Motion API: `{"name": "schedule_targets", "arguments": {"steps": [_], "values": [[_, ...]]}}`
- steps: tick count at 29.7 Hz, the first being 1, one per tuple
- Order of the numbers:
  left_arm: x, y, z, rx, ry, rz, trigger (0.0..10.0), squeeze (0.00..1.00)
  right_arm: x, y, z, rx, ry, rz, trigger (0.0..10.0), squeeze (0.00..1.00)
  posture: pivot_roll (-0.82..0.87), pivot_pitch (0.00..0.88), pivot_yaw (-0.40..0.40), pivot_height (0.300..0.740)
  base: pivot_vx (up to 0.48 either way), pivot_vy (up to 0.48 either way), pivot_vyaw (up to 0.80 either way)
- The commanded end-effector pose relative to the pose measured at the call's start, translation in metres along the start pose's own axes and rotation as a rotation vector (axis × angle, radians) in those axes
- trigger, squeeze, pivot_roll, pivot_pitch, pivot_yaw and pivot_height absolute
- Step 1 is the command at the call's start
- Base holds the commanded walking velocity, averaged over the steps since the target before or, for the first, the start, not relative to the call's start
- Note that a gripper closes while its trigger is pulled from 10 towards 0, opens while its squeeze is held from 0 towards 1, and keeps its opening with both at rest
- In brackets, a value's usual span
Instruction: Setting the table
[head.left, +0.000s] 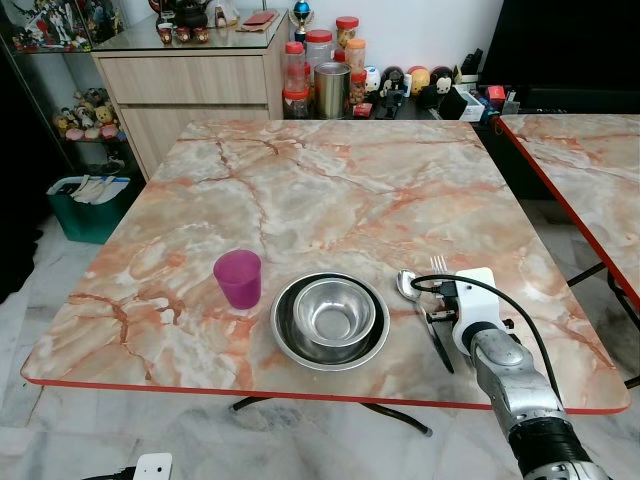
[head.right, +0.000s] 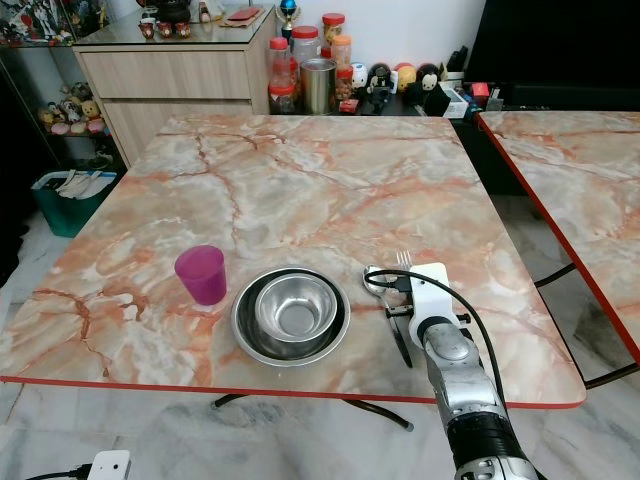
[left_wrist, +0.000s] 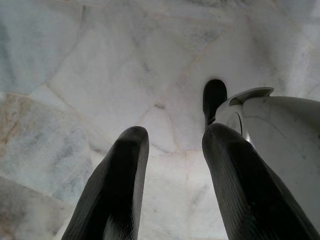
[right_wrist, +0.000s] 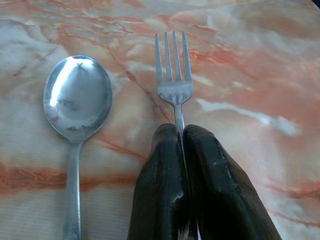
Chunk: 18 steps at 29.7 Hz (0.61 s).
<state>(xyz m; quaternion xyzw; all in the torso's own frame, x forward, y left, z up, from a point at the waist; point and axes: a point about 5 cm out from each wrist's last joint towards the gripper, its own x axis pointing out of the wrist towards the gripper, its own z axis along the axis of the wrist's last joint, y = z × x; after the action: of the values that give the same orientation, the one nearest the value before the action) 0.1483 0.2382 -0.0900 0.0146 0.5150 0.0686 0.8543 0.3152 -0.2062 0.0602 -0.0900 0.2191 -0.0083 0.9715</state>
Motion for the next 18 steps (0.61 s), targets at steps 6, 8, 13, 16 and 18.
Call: {"name": "schedule_targets", "arguments": {"steps": [6, 8, 13, 16, 18], "values": [[0.000, -0.005, -0.002, -0.004, 0.004, -0.006, 10.0, 0.00, -0.001, 0.002, -0.007, 0.033, 0.028, 0.005, 10.0, 0.00, 0.08, 0.000, 0.011, 0.740, 0.000, 0.000, 0.00], [0.001, -0.007, 0.000, -0.003, 0.001, -0.007, 10.0, 0.00, -0.001, 0.003, -0.009, 0.036, 0.033, 0.006, 10.0, 0.00, 0.08, 0.000, 0.011, 0.740, 0.000, 0.000, 0.00], [0.001, -0.011, 0.002, -0.005, -0.002, -0.010, 10.0, 0.00, 0.000, 0.006, -0.007, 0.047, 0.028, 0.014, 10.0, 0.88, 0.08, 0.000, 0.010, 0.740, 0.000, 0.000, 0.00], [0.002, -0.014, 0.004, -0.007, -0.009, -0.015, 10.0, 0.00, 0.001, 0.007, -0.006, 0.050, 0.025, 0.014, 10.0, 0.94, 0.08, 0.000, 0.010, 0.740, 0.000, 0.000, 0.00], [0.002, -0.014, 0.005, -0.007, -0.011, -0.015, 10.0, 0.00, 0.001, 0.008, -0.006, 0.051, 0.025, 0.014, 10.0, 0.94, 0.08, 0.000, 0.010, 0.740, 0.000, 0.000, 0.00]]}}
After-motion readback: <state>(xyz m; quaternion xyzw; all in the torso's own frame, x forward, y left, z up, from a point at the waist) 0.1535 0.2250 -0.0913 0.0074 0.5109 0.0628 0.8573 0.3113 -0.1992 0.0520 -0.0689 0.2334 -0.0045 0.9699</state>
